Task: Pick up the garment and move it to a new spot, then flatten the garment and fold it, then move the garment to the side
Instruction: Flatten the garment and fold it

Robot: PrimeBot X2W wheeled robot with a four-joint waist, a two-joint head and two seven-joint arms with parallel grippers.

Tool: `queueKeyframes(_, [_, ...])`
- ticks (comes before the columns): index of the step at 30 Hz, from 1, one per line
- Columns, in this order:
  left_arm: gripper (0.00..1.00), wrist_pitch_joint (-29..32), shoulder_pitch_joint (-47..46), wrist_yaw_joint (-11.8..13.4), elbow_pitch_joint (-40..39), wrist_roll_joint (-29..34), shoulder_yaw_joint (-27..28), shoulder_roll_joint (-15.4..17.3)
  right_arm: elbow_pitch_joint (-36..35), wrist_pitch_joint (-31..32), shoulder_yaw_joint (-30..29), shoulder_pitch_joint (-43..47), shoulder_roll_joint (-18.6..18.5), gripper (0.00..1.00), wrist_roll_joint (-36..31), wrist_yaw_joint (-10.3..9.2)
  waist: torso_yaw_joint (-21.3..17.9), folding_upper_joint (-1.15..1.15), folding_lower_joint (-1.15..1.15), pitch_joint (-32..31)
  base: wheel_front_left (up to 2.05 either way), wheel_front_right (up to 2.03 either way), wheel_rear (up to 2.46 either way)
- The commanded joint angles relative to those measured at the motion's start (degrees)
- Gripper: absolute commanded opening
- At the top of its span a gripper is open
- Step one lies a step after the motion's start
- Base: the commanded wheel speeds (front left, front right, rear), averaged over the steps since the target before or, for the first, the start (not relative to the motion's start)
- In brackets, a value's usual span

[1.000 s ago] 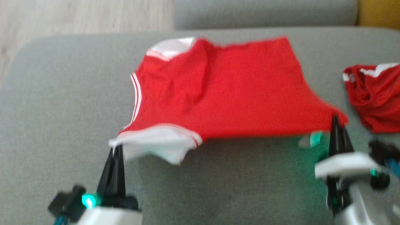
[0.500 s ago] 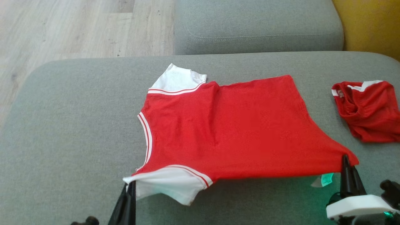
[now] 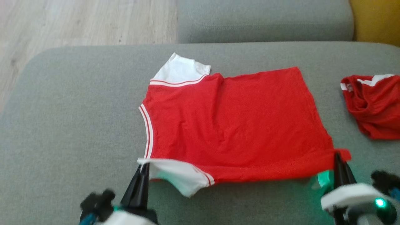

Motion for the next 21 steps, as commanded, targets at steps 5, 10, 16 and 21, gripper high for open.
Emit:
queueKeyframes(5, [0.00,1.9,-12.6,-2.7,6.0,0.3,0.1,-1.3,3.8,2.7,1.0,-10.3,-0.5,0.00,-1.0,0.21,0.2,-0.01,0.00,1.9,0.00,0.00,0.00])
queueKeyframes(10, [0.00,5.9,-18.7,-4.0,11.2,-0.3,-0.4,-1.2,7.1,7.8,0.5,-15.3,-0.5,0.00,-5.3,0.21,0.2,-0.01,0.00,2.6,0.00,0.00,0.00])
queueKeyframes(16, [0.00,12.8,-25.6,-5.3,14.6,-1.4,-0.9,0.2,8.1,14.8,-0.5,-20.0,-0.5,0.00,-9.7,0.21,0.4,-0.01,0.00,2.9,0.00,0.00,0.00])
queueKeyframes(21, [0.00,15.4,-29.4,-5.8,16.4,-2.5,-0.2,0.9,8.4,18.9,-1.7,-22.7,-0.5,0.00,-11.9,0.21,0.4,-0.01,0.00,3.0,0.00,0.00,0.00])
